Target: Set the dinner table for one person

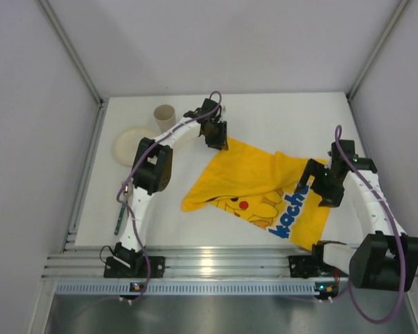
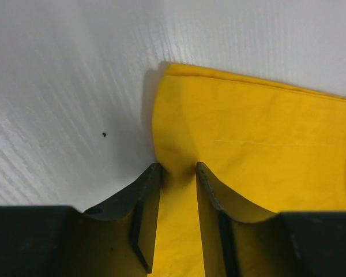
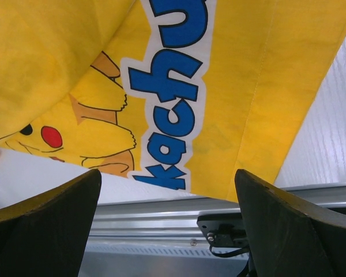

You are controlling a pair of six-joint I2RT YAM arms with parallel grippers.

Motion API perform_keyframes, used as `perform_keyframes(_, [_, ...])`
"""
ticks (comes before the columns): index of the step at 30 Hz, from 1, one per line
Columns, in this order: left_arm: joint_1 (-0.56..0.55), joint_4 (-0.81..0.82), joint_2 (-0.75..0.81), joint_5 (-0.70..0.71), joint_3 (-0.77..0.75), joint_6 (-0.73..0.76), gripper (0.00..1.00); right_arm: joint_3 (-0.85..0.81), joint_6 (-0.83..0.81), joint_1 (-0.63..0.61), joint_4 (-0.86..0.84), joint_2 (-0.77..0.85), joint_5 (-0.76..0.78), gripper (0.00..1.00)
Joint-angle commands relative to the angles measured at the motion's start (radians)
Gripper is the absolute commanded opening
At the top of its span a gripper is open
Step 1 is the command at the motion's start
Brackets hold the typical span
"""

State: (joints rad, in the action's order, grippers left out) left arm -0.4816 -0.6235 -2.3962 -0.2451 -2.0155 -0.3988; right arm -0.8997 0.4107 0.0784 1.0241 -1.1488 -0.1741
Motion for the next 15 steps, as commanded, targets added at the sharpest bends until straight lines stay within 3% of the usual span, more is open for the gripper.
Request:
perform_keyframes(1, [-0.005, 0.024, -0.037, -0.091, 0.024, 0.005, 0.36, -0.036, -0.012, -0.012, -0.022, -0.022, 0.012, 1.0])
perform_keyframes(2, [-0.005, 0.022, -0.044, -0.1, 0.023, 0.006, 0.34, -0.034, -0.01, -0.012, -0.027, -0.032, 0.009, 1.0])
perform_keyframes(3, [-0.005, 0.019, -0.05, -0.103, 0.015, 0.009, 0.26, -0.031, -0.009, -0.012, -0.033, -0.038, 0.008, 1.0])
perform_keyframes(4, [-0.003, 0.015, -0.053, -0.109, 0.006, 0.011, 0.17, -0.03, -0.009, -0.012, -0.036, -0.042, 0.007, 1.0])
perform_keyframes(5, [-0.002, 0.008, -0.066, -0.111, -0.017, 0.014, 0.0, -0.027, -0.009, -0.012, -0.044, -0.052, 0.007, 1.0])
perform_keyframes(10, [0.012, -0.042, -0.072, -0.01, -0.075, -0.008, 0.0, -0.016, -0.007, -0.014, -0.059, -0.066, -0.002, 1.0])
perform_keyframes(15, [0.115, -0.054, 0.002, 0.167, -0.063, -0.098, 0.0, -0.007, -0.006, -0.012, -0.07, -0.072, -0.011, 1.0])
